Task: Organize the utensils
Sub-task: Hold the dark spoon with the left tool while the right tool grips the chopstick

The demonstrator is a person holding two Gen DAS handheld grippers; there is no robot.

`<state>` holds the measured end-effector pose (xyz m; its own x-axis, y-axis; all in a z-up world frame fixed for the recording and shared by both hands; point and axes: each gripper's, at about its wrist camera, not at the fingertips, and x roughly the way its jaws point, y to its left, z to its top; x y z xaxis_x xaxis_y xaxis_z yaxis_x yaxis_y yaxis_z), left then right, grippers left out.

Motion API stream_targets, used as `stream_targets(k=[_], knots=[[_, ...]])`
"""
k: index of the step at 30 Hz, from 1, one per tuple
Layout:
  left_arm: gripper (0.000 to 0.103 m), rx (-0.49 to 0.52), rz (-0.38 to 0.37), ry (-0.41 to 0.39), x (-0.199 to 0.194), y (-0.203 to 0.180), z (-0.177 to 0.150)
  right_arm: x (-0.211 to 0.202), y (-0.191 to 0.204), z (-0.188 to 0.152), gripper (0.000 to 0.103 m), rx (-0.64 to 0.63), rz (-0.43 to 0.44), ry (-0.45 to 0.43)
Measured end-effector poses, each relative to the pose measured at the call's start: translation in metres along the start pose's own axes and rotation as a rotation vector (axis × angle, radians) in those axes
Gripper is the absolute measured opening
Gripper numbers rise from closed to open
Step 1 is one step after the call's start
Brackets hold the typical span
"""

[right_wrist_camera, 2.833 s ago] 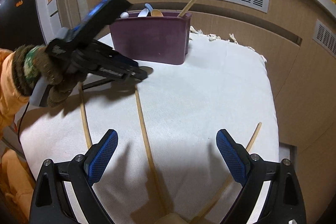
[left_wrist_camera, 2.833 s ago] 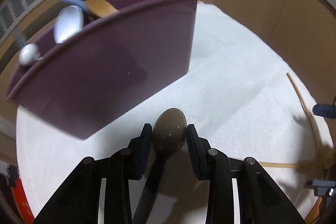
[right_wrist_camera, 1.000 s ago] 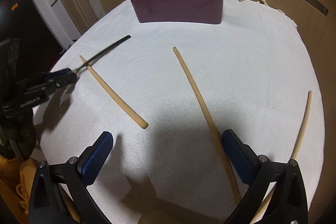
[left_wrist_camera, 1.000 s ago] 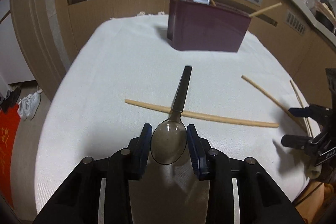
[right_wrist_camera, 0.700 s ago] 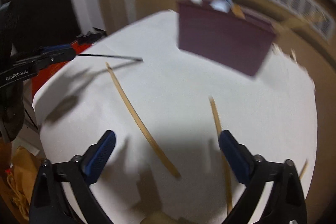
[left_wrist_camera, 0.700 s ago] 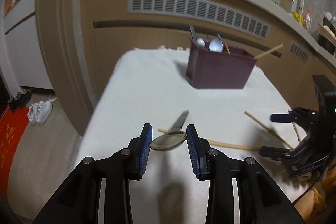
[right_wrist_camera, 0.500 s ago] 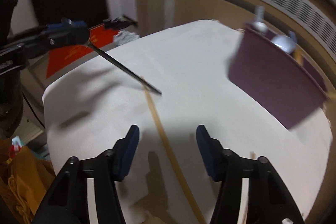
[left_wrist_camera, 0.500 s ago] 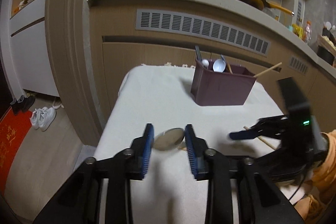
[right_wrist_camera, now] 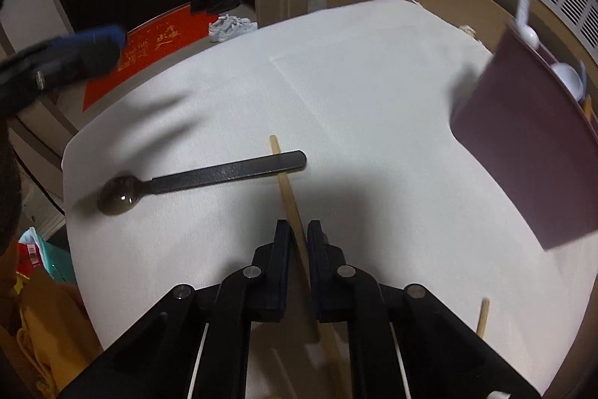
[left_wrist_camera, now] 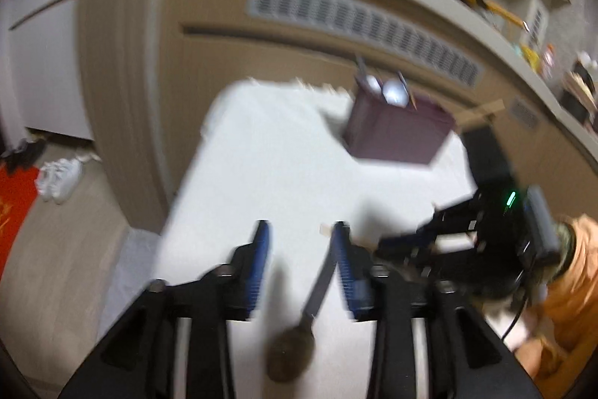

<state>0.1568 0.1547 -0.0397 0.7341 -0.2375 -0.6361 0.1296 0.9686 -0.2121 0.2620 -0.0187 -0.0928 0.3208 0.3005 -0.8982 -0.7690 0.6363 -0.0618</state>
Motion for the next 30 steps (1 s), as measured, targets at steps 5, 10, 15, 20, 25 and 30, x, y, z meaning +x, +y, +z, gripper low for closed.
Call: stream_targets(k=[5, 10, 15, 20, 25, 30], knots=[[0.048, 0.223, -0.033, 0.145, 0.042, -0.039, -0.007, -0.018, -0.020, -0.034, 0.007, 0.079, -0.020, 0.018], [0.046, 0.387, -0.005, 0.291, 0.088, -0.061, -0.003, -0.034, -0.042, -0.063, 0.007, 0.157, -0.055, 0.015], [0.032, 0.378, -0.016, 0.389, 0.111, -0.062, 0.010, -0.048, -0.051, -0.086, 0.007, 0.190, -0.079, -0.006], [0.013, 0.370, 0.031, 0.359, 0.113, -0.075, 0.009, -0.050, -0.054, -0.085, 0.008, 0.188, -0.064, -0.032], [0.013, 0.330, 0.010, 0.250, 0.090, -0.085, 0.010, -0.045, -0.062, -0.080, 0.013, 0.214, -0.058, -0.044], [0.013, 0.266, -0.014, 0.181, 0.067, -0.079, 0.015, -0.031, -0.061, -0.075, 0.013, 0.209, -0.062, -0.001]])
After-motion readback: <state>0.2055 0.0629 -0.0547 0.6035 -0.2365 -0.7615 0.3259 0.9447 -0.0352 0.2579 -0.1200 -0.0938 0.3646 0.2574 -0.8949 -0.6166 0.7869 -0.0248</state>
